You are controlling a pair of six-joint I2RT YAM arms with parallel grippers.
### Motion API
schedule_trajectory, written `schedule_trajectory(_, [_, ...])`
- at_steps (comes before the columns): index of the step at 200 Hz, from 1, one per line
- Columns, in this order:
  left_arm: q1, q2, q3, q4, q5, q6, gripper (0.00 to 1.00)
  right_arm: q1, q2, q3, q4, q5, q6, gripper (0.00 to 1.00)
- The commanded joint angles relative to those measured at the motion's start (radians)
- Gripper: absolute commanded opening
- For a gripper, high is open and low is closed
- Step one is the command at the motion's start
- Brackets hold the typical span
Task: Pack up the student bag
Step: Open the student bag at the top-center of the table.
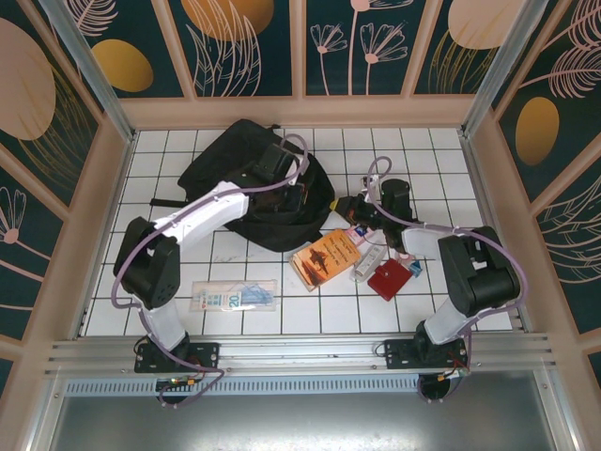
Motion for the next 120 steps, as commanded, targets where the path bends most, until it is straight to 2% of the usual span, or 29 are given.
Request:
schedule_trajectory(1, [0.017,-0.061,0.087,-0.033,-0.054,0.028,0.00,0.015,-0.044,0.066,-0.167,0.094,-0.125,0.00])
schedule_trajectory(59, [0.023,-0.100,0.232,-0.183,-0.173,0.059,0.00,0.042,-0.019,0.237,-0.479,0.360,-0.244,0.00])
schedule_trajectory(107, [0.039,-0.189,0.219,-0.156,-0.277,0.039,0.00,0.049,-0.002,0.373,-0.600,0.435,-0.300,0.00])
schedule_trajectory(120, [0.043,-0.206,0.197,-0.125,-0.298,0.033,0.00,0.055,-0.012,0.400,-0.624,0.445,-0.313,0.20])
